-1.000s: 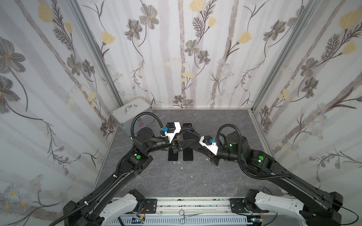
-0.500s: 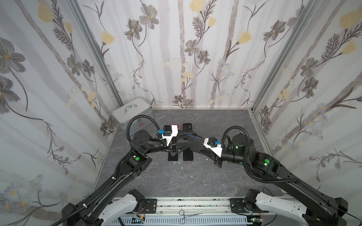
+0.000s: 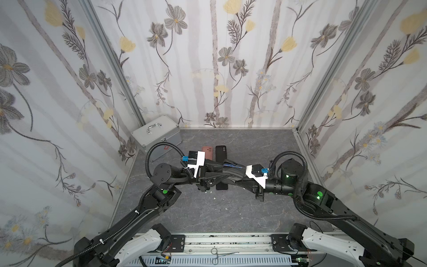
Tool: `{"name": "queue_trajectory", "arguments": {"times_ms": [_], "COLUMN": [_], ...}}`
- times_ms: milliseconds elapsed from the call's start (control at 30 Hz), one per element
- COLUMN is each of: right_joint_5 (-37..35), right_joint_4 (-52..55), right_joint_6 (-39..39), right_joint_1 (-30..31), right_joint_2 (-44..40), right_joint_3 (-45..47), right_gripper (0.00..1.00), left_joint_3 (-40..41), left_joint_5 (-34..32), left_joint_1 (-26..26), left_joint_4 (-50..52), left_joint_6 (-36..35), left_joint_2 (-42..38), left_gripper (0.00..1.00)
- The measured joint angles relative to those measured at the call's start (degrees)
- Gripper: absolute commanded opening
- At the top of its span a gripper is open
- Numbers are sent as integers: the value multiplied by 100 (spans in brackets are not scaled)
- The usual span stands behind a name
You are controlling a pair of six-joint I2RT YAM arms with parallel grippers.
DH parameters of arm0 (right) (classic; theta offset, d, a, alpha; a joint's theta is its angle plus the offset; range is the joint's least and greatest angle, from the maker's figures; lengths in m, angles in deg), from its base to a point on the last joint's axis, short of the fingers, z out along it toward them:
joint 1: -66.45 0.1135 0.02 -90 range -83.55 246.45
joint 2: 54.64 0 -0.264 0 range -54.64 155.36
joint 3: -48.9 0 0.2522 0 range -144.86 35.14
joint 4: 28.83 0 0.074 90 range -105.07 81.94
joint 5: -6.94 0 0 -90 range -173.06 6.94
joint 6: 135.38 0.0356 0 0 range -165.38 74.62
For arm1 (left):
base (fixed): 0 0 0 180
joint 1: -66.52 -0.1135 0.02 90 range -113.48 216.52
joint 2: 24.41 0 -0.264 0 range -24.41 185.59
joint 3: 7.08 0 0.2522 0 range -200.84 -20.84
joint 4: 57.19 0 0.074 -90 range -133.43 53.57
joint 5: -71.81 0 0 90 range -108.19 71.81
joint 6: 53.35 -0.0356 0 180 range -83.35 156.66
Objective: Take the phone out of the phone case
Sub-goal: Remove the phone case from the phone.
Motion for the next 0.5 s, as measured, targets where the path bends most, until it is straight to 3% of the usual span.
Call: {"name": "queue_trajectory", "arguments": {"times_ms": [167, 300, 467, 500], "right_joint_5": [144, 219, 225, 227], "right_joint_4": [-129, -140, -166, -221], "right_joint_6": [122, 203, 273, 286], "right_joint_1": [-20, -57, -81, -79], "right_joint_2": [-37, -98, -122, -122], "right_joint_3": [61, 103, 164, 199], "right_gripper": [0, 0, 0, 5], "left_joint_3": [96, 94, 76, 76], "left_joint_5": [-122, -131, -46, -15], "left_joint_1": [42, 26, -28, -59], "left_joint_4": [-262, -291, -297, -293], "left_joint_6": [48, 44, 17, 11], "left_joint_2": [11, 26, 72, 74], "left_gripper": [18, 1, 0, 0]}}
